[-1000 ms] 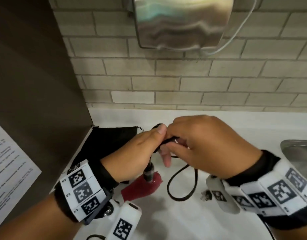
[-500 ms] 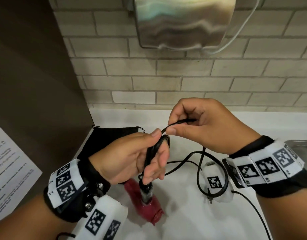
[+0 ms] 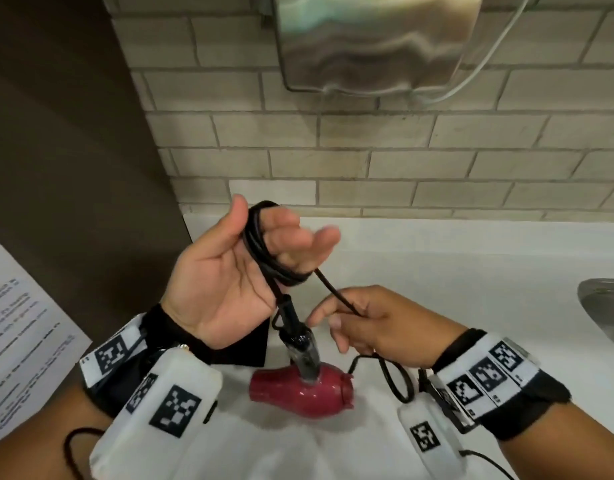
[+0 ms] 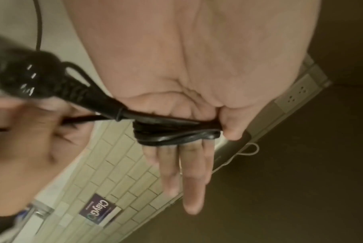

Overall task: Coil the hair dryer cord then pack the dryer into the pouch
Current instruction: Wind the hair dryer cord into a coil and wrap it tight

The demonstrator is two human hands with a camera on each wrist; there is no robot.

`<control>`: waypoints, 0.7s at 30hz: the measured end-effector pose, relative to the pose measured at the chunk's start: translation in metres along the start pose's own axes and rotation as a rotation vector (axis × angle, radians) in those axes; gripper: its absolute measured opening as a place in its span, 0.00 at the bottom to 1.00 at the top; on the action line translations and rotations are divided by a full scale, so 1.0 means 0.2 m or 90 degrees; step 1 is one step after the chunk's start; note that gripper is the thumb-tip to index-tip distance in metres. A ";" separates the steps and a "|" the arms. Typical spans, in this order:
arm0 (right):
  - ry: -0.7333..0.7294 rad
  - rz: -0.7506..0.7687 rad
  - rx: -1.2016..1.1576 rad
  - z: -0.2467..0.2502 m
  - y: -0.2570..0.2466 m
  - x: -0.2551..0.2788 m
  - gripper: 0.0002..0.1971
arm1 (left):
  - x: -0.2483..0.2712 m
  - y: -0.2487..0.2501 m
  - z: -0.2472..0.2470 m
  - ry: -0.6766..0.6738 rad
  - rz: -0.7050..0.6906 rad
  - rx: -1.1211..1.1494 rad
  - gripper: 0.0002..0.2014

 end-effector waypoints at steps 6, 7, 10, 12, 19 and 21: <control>-0.054 -0.005 -0.083 -0.05 -0.07 0.05 0.14 | -0.04 0.07 -0.01 0.134 -0.147 -0.361 0.28; -0.051 -0.005 -0.088 -0.06 -0.09 0.06 0.16 | -0.05 0.08 -0.01 0.157 -0.168 -0.482 0.27; -0.074 0.008 -0.129 -0.09 -0.14 0.09 0.23 | -0.05 0.07 0.01 0.191 -0.164 -0.886 0.23; -0.096 -0.001 -0.163 -0.09 -0.19 0.11 0.27 | -0.04 0.04 0.06 0.202 -0.097 -1.042 0.21; -0.055 -0.037 -0.127 0.07 -0.26 0.20 0.30 | 0.05 -0.02 0.15 0.130 0.033 -1.217 0.38; 0.014 -0.036 -0.008 0.18 -0.30 0.25 0.19 | 0.07 -0.02 0.14 0.108 0.060 -1.246 0.40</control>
Point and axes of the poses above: each hand's wrist, its own x-axis away from the middle knuckle, its own z-axis out of the back of the hand, y = z × x, the point moved 6 cm from there along -x, towards the middle knuckle, and after that the axes turned 15 degrees about x, right-handed, at the moved point
